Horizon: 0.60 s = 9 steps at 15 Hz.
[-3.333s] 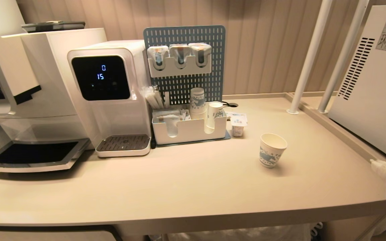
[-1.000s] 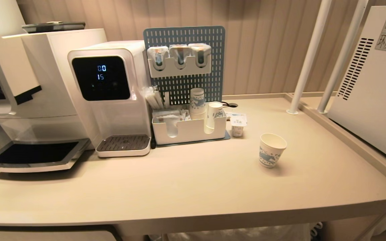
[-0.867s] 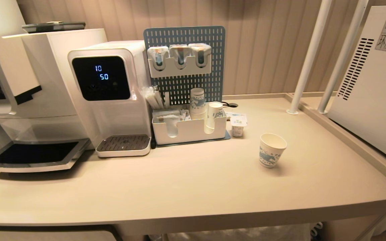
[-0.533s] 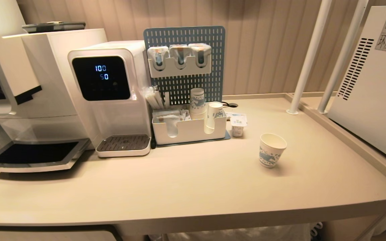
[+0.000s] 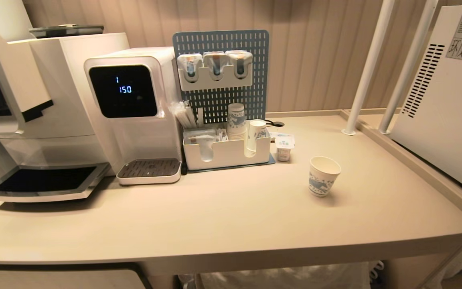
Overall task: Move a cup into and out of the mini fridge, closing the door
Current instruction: Close the freezer door
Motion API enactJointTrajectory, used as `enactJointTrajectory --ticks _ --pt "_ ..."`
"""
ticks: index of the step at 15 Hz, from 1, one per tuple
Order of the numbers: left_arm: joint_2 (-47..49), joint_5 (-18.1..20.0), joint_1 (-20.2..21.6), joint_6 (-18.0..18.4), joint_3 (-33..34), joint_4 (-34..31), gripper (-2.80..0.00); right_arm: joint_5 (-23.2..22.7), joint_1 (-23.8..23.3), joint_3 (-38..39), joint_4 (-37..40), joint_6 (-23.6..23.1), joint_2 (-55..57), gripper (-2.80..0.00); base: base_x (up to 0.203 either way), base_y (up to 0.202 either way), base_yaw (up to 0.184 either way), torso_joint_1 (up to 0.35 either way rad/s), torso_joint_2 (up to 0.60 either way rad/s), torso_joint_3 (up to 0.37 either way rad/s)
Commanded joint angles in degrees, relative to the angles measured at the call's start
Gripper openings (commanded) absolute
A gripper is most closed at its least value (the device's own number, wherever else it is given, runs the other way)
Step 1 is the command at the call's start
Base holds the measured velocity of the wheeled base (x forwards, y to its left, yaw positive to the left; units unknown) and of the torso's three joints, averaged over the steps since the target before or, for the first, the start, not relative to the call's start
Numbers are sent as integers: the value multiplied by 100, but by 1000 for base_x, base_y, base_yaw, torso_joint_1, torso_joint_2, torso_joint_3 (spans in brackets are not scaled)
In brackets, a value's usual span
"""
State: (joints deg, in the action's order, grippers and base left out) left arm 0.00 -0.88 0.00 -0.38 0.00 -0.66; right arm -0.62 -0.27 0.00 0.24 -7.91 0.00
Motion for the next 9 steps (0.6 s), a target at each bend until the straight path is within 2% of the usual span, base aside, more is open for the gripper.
enactJointTrajectory --ticks 1,9 --pt "9 -9 0 3 9 -5 -280 1 0 105 2 8 9 -280 -181 0 1 4 2 6" --pt "9 0 0 3 9 -5 -280 -8 0 105 -7 -18 9 -280 -193 0 0 1 0 2"
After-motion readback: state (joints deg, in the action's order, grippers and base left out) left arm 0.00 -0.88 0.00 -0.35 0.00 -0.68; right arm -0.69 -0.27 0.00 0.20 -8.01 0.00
